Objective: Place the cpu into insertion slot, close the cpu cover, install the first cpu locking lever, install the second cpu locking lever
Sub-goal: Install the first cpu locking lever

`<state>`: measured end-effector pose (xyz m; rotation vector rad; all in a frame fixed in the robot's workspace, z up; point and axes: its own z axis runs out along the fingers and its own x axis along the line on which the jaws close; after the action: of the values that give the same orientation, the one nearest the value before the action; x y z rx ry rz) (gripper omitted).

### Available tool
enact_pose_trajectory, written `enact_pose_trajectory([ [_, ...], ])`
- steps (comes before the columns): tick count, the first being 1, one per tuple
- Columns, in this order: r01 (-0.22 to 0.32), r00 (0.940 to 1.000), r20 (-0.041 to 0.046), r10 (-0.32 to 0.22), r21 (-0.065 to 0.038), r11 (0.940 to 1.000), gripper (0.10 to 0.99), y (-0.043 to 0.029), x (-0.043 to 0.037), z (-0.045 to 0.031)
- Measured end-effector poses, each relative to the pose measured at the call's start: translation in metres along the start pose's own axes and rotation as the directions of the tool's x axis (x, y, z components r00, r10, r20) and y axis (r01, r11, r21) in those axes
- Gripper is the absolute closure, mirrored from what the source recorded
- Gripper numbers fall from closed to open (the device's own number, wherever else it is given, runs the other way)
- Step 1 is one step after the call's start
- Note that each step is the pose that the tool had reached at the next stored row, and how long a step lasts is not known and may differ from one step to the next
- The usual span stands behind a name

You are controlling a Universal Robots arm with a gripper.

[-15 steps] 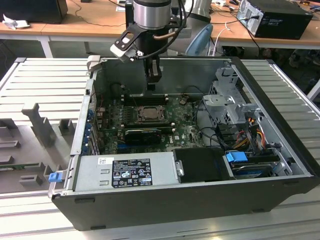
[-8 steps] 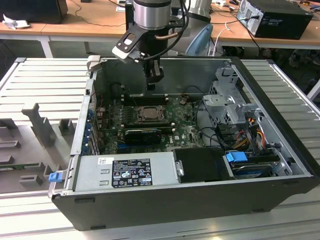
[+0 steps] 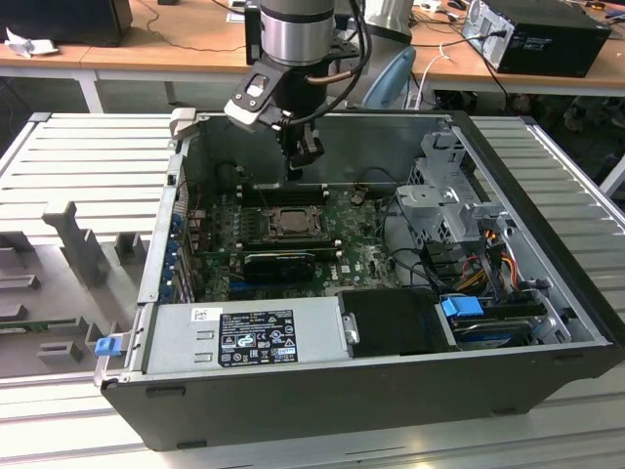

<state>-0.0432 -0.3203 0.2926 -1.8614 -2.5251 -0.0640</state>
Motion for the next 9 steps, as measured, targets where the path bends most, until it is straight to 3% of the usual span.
enact_pose_trajectory([
  [4, 0.096, 0.9953, -0.0031, -0.096, 0.002, 0.9953, 0.980, 0.0000, 0.0000, 0.0003],
  [9, 0.211, 0.9775, -0.0071, -0.211, 0.005, 0.9775, 0.980, 0.0000, 0.0000, 0.0006],
])
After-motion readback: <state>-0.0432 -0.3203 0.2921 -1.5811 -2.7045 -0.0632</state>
